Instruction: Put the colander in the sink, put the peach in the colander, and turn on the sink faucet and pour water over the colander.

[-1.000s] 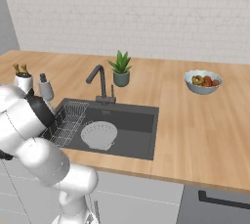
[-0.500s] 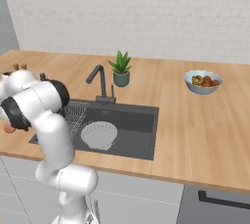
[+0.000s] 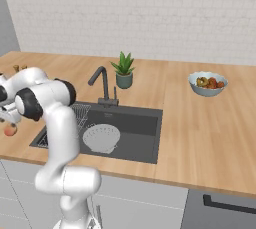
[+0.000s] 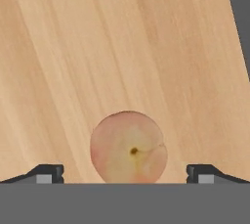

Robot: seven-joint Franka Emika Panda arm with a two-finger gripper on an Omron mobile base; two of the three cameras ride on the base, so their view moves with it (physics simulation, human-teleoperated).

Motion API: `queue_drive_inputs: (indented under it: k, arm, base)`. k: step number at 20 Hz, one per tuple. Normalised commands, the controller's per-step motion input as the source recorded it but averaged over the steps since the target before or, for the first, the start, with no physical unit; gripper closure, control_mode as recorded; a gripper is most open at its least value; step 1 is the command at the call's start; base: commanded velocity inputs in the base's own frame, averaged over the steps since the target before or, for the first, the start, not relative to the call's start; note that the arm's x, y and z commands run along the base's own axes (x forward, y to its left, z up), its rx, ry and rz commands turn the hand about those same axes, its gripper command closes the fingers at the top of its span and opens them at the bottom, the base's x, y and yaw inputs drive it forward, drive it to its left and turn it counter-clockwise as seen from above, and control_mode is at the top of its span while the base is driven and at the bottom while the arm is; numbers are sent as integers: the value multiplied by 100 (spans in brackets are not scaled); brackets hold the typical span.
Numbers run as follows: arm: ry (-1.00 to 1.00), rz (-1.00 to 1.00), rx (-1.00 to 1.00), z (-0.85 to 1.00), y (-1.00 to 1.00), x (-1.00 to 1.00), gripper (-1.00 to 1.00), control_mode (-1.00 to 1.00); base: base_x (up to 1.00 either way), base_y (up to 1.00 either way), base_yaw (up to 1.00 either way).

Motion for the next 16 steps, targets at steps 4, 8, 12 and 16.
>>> queue_drive_inputs:
  k: [4, 8, 12, 16]
  arm:
    - [3, -4, 0, -8, 6, 3, -100, -100]
    - [5, -2, 0, -15, -2, -2, -100, -100]
    - [4, 0, 0, -18, -11, -8, -100, -100]
    - [0, 0, 0, -15, -16, -13, -100, -100]
  base:
    - [0, 0, 0]
    - [0, 0, 0]
    - [0, 0, 0]
    - [0, 0, 0]
